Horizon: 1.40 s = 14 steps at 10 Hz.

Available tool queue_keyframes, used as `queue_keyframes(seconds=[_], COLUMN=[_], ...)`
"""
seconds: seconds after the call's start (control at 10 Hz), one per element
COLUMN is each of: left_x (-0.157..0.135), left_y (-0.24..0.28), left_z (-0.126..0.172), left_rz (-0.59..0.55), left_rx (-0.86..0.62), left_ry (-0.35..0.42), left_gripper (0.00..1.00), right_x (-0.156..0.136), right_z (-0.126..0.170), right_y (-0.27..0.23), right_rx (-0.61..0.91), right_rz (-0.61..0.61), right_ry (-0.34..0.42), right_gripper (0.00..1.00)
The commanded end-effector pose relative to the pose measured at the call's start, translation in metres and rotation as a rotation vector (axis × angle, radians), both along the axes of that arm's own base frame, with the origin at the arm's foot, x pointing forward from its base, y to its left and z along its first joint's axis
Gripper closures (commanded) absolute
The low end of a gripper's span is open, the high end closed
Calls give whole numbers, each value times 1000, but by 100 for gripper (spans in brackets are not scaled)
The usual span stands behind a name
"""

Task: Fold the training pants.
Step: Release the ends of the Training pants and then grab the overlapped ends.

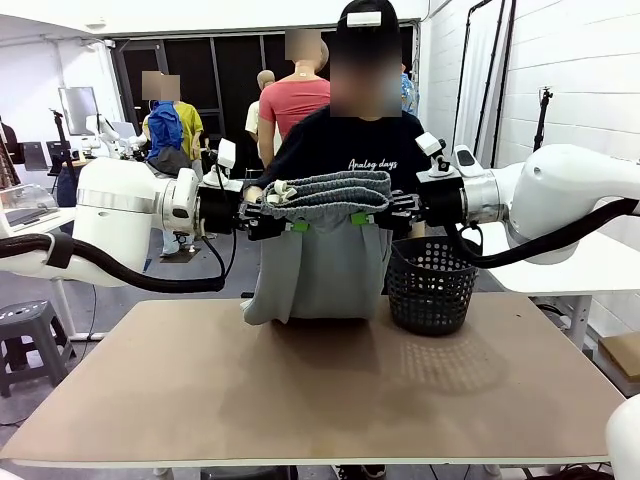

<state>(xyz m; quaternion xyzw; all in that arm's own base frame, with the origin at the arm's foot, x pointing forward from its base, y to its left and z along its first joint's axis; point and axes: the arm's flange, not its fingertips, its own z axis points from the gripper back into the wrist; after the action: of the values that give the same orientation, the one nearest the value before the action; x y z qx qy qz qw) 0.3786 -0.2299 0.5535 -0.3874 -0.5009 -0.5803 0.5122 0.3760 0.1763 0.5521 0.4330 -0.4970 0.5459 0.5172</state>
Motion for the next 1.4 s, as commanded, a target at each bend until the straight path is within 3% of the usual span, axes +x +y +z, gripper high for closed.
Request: queue_keyframes(seconds=[0.0,1.3], left_x=[-2,-2], left_y=[-1,-1], left_z=[2,2], left_rz=[-2,-2], left_rx=[-5,-5], left_ry=[-3,-3], left_gripper=[100,100], right_x=[-3,-3], right_z=[0,0], right_y=[2,2], right_rx=[-2,-2], right_rz=[5,5], right_ry=[-3,-3], right_gripper=[100,100])
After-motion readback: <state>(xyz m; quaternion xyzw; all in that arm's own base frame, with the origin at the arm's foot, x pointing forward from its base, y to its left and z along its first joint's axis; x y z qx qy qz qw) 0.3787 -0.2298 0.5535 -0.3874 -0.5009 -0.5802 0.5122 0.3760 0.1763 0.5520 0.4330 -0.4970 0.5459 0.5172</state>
